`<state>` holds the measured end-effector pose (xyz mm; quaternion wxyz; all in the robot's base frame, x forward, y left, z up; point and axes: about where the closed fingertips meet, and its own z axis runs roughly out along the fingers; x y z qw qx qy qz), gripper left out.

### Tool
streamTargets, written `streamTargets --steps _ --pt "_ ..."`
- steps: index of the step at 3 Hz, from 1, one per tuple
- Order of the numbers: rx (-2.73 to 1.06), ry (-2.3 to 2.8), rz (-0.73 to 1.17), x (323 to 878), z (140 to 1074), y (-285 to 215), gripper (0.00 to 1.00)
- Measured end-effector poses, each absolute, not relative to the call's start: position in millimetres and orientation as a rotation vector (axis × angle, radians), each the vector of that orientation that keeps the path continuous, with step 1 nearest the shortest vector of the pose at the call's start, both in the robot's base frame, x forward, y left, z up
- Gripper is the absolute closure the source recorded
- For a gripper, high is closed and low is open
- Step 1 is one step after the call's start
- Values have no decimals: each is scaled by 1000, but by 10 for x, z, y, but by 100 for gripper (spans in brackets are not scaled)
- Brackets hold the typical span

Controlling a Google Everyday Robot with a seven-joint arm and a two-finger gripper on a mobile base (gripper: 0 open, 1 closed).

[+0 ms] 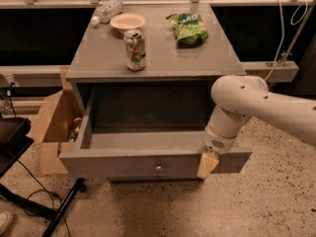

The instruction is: Open top drawer

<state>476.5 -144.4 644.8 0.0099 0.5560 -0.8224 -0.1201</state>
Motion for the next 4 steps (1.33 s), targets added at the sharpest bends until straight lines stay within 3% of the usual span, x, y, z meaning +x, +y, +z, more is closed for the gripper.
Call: streamTargets --steps 2,3,4 --pt "1736 -2564 -374 4748 6460 -1438 88" --pt "1726 -2533 -380 4551 6571 -1399 100" --pt "1726 -2533 -380 4554 6571 -1400 100"
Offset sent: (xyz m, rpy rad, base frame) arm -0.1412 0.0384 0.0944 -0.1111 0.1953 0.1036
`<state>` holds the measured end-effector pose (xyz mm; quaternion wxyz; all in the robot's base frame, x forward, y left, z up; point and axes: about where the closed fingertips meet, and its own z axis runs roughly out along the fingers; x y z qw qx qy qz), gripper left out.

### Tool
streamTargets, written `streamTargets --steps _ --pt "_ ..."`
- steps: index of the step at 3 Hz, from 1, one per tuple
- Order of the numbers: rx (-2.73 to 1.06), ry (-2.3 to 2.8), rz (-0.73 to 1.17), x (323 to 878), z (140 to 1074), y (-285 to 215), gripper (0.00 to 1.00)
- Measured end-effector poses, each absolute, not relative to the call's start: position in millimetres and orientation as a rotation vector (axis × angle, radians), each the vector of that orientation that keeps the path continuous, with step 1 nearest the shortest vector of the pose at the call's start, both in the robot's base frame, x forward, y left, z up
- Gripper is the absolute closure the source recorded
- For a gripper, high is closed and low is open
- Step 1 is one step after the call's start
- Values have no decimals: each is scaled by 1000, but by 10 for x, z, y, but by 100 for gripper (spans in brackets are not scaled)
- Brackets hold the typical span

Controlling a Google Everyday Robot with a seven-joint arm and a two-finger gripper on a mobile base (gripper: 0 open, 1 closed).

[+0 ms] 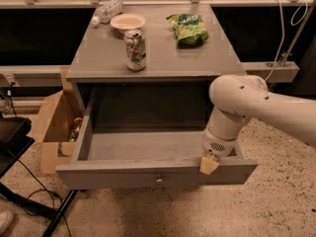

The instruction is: Open top drawer

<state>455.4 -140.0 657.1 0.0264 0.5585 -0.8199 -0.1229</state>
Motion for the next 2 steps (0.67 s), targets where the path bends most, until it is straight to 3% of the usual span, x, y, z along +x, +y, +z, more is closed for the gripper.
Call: streamTargets --steps 2 --pt "1706 -2510 -386 4325 6699 -1382 100"
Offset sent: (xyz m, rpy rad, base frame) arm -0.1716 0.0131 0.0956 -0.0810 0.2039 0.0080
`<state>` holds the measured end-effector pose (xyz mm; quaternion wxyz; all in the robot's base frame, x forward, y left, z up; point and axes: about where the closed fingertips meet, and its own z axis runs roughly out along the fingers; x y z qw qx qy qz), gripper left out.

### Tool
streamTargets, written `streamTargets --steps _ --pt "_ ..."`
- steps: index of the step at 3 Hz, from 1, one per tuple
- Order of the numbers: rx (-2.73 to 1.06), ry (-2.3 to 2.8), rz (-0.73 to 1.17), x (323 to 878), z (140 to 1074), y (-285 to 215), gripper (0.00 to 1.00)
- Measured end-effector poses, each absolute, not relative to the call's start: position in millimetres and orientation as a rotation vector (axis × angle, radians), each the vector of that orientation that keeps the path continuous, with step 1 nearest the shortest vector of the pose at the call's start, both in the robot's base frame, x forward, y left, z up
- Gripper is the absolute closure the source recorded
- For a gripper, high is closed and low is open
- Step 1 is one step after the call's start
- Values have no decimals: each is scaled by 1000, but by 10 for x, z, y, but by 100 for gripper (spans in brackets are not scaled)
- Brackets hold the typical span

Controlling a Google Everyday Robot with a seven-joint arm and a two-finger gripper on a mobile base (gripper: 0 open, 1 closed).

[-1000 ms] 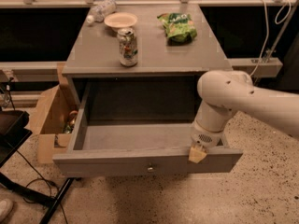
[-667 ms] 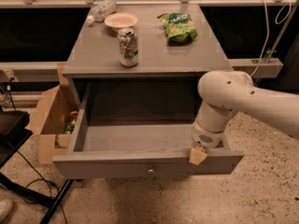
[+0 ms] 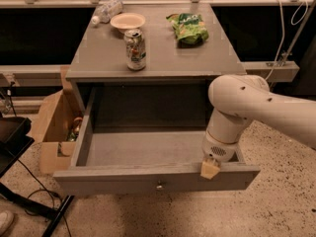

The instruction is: Open top drawer

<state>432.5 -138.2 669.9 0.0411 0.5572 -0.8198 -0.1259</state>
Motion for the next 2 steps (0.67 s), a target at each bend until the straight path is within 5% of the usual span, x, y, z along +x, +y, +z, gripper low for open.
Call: streamTargets --steps 1,2 --pt "1691 -2489 -395 4138 6796 -1370 100" --pt "1691 -2489 -395 4143 6821 -1371 77"
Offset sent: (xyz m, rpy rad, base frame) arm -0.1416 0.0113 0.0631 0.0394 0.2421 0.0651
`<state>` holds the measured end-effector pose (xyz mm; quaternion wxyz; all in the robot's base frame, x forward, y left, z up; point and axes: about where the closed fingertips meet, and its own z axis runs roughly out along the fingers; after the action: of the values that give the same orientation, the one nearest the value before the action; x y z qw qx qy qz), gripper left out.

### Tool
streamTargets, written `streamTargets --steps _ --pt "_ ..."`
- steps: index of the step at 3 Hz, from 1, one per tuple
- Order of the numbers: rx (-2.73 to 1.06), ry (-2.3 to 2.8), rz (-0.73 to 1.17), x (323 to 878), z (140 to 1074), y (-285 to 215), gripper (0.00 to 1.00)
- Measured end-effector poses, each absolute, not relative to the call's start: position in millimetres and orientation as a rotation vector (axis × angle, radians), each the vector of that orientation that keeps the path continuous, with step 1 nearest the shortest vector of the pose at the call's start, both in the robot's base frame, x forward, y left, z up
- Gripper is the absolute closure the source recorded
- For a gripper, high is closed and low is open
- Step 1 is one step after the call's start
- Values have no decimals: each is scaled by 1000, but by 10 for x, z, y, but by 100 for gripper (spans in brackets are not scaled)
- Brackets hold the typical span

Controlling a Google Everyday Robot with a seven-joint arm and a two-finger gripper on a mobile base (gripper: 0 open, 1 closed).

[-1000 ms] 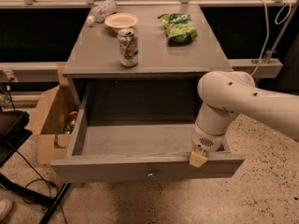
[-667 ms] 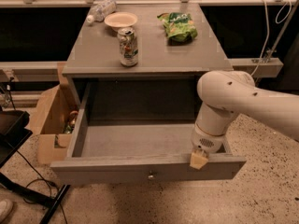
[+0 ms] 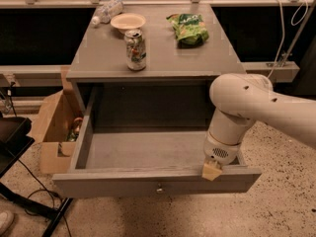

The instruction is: Open top drawer

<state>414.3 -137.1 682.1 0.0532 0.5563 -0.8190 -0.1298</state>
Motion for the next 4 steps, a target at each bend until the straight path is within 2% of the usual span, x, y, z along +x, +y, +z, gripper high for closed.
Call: streamTargets --steps 3,4 --pt "1691 -2489 -395 4145 6821 -1372 7" --pt "1691 -2489 -394 4141 6831 -1372 0"
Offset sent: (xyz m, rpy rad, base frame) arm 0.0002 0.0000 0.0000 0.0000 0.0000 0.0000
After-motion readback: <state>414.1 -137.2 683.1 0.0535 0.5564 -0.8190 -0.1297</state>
